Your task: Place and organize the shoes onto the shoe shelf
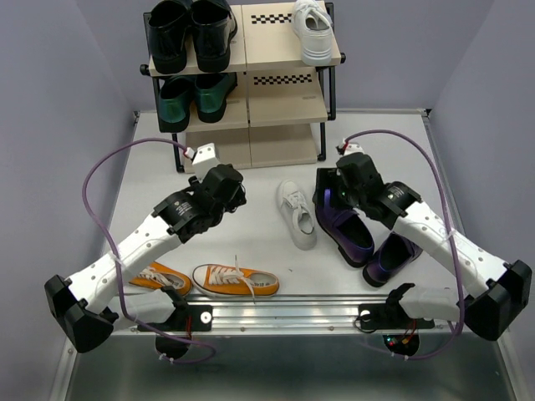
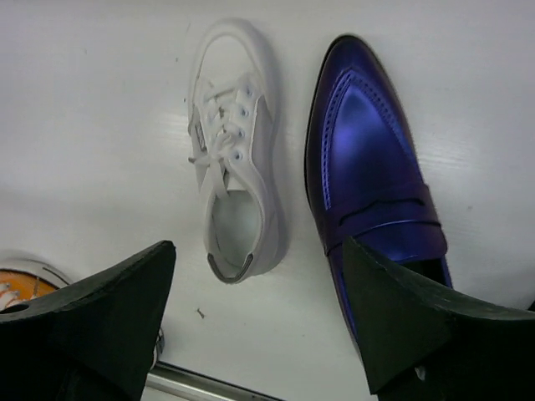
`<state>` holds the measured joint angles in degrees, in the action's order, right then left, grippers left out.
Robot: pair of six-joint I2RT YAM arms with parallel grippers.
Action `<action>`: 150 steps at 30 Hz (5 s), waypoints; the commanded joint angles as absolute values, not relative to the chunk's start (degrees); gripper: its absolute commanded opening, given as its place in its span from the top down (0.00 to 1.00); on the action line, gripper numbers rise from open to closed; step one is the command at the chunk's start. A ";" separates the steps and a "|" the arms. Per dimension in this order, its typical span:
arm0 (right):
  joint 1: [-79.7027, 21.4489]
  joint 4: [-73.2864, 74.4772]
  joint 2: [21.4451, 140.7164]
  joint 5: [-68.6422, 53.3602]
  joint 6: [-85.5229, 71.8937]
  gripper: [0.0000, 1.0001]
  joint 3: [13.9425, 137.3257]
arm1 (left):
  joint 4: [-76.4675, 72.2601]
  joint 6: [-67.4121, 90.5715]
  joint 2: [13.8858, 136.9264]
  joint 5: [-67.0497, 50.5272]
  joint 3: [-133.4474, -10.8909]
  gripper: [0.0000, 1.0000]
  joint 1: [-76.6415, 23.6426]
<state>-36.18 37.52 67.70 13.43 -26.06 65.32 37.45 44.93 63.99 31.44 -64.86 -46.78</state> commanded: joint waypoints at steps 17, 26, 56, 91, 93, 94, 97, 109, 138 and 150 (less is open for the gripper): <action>-40.78 32.26 78.48 11.52 -30.50 0.45 56.69 | 36.03 43.59 64.25 30.94 -63.02 0.34 -44.30; -40.78 28.74 83.49 9.32 -29.88 0.46 55.90 | 35.16 43.42 63.72 30.67 -62.49 0.34 -44.12; -41.31 45.43 72.86 11.60 -20.31 0.99 80.73 | 38.67 41.40 56.61 35.42 -69.69 0.34 -41.49; -41.31 21.19 94.83 29.26 -24.43 0.99 131.29 | 41.48 44.03 52.12 35.60 -67.76 0.34 -40.61; -41.31 20.31 96.15 29.44 -24.52 0.99 132.79 | 41.57 44.03 52.21 35.51 -67.67 0.34 -40.61; -41.31 20.04 97.37 29.44 -24.87 0.99 133.50 | 41.57 44.12 52.12 35.42 -67.68 0.34 -40.61; -41.31 18.20 99.40 29.79 -25.05 0.99 135.44 | 41.84 44.21 52.03 35.33 -67.50 0.34 -40.61; -41.31 11.51 103.00 32.16 -26.98 0.99 136.66 | 42.71 44.91 50.71 35.25 -66.80 0.34 -40.61; -41.31 8.70 110.74 37.53 -24.17 0.99 142.03 | 42.80 44.74 49.92 35.16 -66.71 0.34 -40.61; -41.31 7.30 112.41 38.58 -23.56 0.96 142.65 | 43.42 45.00 48.87 35.51 -66.18 0.34 -40.61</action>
